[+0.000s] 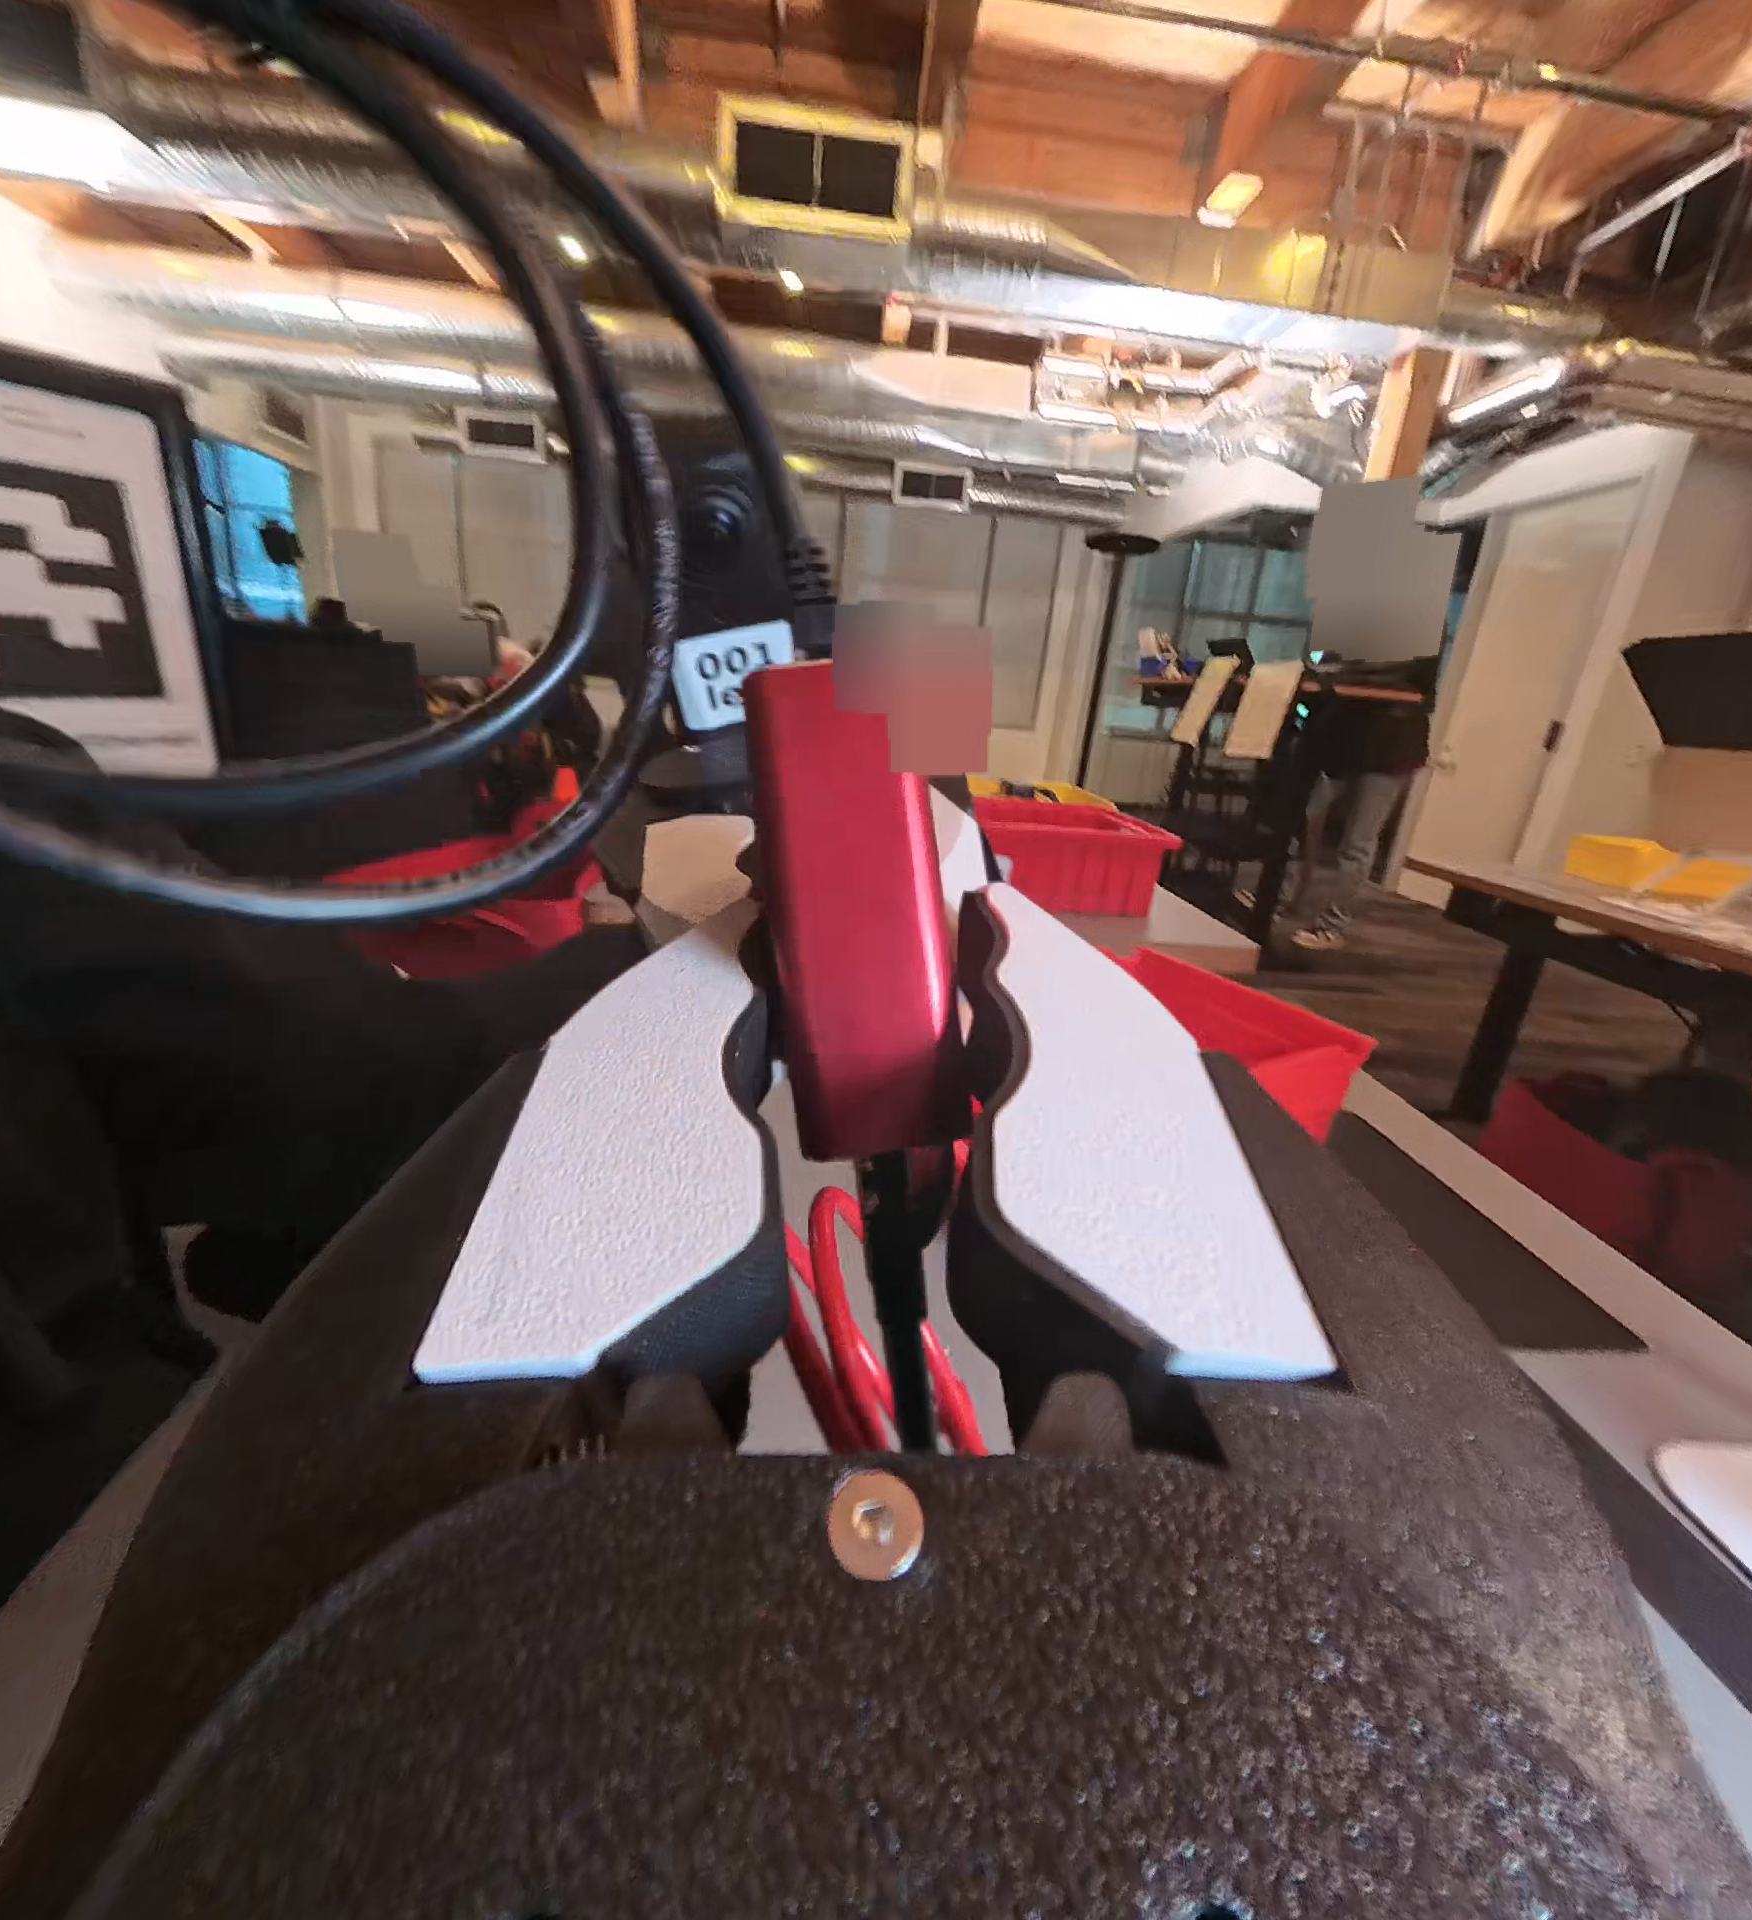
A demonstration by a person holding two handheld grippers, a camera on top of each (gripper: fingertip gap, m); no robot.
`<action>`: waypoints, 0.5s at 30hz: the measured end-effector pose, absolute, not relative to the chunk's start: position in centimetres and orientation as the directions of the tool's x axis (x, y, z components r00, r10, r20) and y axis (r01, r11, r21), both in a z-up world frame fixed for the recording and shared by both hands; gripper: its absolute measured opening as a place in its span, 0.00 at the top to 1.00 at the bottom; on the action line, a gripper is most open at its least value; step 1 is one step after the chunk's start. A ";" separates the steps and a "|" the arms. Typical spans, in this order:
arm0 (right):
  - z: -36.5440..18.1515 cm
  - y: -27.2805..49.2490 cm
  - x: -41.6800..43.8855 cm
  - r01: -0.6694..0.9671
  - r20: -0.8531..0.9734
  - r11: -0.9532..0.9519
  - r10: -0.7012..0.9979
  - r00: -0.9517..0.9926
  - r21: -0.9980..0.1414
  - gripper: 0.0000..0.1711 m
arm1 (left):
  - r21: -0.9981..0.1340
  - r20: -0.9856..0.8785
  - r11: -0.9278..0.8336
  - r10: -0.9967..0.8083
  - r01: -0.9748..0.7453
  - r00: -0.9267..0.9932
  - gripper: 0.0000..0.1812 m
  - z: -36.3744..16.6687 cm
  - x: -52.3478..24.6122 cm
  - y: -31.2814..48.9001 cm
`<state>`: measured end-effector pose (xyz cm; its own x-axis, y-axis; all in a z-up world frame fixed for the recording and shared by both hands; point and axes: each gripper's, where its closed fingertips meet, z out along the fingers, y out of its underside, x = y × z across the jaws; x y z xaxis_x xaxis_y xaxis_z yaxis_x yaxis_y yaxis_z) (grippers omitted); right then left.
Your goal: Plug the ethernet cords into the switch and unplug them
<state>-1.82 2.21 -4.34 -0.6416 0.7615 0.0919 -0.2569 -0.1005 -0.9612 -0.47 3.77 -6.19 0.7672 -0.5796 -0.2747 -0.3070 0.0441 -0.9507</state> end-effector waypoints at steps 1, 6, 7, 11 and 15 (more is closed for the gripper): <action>-4.7 2.6 -2.2 -0.237 0.100 -0.065 0.778 -0.620 -0.969 0.79 | -0.942 -0.297 0.040 -0.561 -0.333 0.773 0.85 -6.5 -0.9 4.0; -5.2 5.2 -2.0 -0.194 0.158 0.063 0.838 -0.522 -0.979 0.78 | -0.885 -0.418 0.014 -0.468 -0.466 0.779 0.85 -7.3 -3.5 4.3; -5.4 5.8 -1.9 -0.178 0.181 0.105 0.849 -0.496 -0.979 0.78 | -0.865 -0.451 0.008 -0.448 -0.501 0.772 0.85 -7.4 -3.9 4.2; -6.4 7.1 -1.7 -0.088 0.361 0.355 0.855 -0.372 -0.931 0.78 | -0.726 -0.629 -0.047 -0.358 -0.686 0.691 0.86 -8.0 -5.5 4.1; -7.4 5.7 -2.1 -0.007 0.568 0.599 0.755 -0.328 -0.800 0.74 | -0.618 -0.699 -0.124 -0.366 -0.776 0.615 0.86 -9.6 -5.7 4.2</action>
<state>-2.08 5.73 -7.40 -0.3278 0.7549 0.5680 -0.0068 0.5993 -0.8005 -5.69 4.19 -9.56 0.6147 -0.3655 -0.6989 -0.7764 -0.1242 -0.6179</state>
